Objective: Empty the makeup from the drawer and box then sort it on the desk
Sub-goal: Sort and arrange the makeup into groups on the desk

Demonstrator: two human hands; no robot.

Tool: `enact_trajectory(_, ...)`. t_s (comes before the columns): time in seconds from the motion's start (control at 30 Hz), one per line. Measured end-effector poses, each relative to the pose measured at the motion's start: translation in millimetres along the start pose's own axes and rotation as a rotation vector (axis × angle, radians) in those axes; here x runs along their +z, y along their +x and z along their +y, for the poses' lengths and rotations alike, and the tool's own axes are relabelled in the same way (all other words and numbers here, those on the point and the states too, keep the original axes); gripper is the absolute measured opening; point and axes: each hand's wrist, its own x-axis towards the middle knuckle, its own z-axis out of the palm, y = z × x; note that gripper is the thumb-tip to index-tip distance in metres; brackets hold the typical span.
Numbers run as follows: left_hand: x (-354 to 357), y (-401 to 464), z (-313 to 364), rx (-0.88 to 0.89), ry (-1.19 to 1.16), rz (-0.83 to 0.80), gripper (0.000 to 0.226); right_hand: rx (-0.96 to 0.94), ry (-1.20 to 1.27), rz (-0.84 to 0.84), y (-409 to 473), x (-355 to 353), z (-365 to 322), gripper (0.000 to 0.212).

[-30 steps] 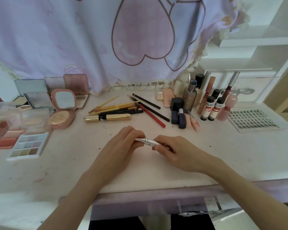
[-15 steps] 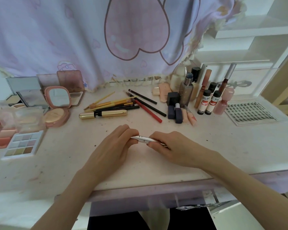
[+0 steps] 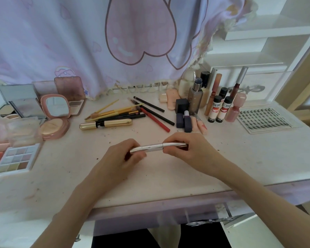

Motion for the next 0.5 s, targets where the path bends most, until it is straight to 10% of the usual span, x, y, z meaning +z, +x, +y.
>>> enact_trajectory(0.23, -0.2, -3.7, 3.4, -0.032, 0.077, 0.006, 0.01, 0.351, 0.663, 0.076, 0.8, 3.6, -0.8, 0.012)
enact_trajectory(0.5, 2.9, -1.6, -3.2, -0.006, 0.206, -0.025, 0.042, 0.398, 0.656, 0.186, 4.8, 11.5, -3.4, 0.02)
